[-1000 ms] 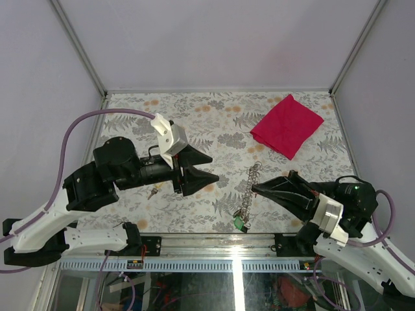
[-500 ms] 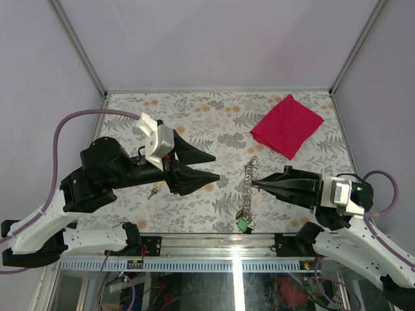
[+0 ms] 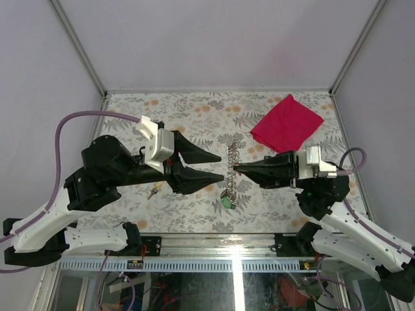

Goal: Put the keys on the keyring

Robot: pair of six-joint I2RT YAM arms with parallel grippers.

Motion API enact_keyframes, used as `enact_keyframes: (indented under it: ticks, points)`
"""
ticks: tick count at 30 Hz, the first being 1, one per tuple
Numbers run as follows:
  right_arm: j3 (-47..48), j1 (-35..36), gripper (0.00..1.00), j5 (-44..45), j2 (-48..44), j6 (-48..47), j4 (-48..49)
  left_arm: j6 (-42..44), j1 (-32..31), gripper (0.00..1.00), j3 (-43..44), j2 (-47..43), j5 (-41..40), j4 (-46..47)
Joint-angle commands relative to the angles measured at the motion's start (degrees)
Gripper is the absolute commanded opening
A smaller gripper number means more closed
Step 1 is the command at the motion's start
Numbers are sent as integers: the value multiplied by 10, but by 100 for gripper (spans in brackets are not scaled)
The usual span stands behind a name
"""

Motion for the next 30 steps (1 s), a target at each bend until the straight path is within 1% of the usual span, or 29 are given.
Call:
enact_keyframes:
  ticks: [1,7,16,30]
  points:
    - [33,-1,2,8,9,30,47,19,-4,42,4,1,8,55]
    - [45,-1,2,-9,14,20,33,20,-4,38,-2,12,16,55]
    - [55,-1,3,-34,10,15,24,16,-4,36,-15,25,8,54]
    - [58,-1,3,-44,9,22,25,18,-4,29,-15,37,5,56]
